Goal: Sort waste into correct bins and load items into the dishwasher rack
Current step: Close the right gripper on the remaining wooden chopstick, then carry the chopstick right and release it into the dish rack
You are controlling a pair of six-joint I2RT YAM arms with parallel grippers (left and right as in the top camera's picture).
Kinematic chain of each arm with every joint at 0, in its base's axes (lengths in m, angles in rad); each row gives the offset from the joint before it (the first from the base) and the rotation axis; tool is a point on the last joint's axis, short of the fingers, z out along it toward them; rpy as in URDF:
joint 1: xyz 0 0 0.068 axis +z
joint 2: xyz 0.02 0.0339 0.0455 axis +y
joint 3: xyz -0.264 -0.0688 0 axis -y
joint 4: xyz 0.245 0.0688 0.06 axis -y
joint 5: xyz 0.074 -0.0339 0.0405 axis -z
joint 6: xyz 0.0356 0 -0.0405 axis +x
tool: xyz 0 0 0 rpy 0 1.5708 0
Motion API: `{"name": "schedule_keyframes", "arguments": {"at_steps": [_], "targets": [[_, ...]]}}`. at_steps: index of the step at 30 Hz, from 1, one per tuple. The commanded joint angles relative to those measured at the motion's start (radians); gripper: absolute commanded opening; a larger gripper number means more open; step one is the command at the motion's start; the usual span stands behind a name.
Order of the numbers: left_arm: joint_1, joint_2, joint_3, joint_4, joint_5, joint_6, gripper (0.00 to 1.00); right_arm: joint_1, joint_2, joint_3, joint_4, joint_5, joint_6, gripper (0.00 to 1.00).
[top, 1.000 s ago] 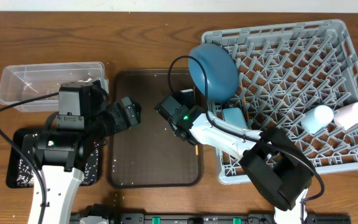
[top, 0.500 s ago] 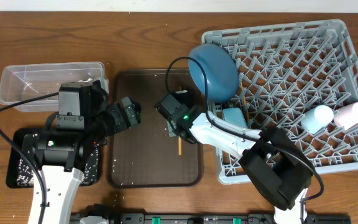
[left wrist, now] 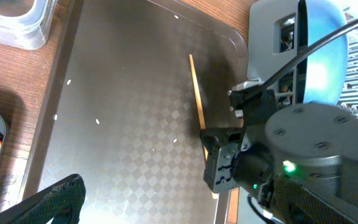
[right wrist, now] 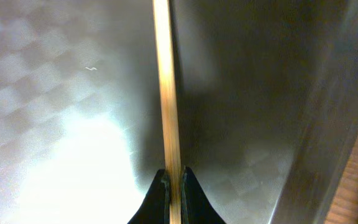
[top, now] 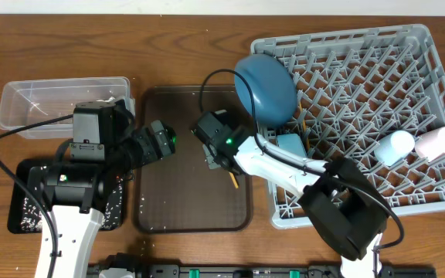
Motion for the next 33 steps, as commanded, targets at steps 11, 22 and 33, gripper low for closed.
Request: {"name": "schedule_keyframes", "arguments": {"at_steps": [11,22,33], "targets": [[0.004,0.000,0.006,-0.003,-0.003,0.010,0.98,-0.131,-0.504,0.169,-0.185,-0.080,-0.285,0.01],[0.004,0.000,0.006,-0.003,-0.003,0.010,0.98,-0.647,-0.587,0.116,-0.467,-0.145,-0.431,0.01],[0.004,0.000,0.006,-0.003,-0.003,0.010,0.98,-0.689,-0.401,-0.077,-0.325,-0.227,-0.447,0.01]]}}
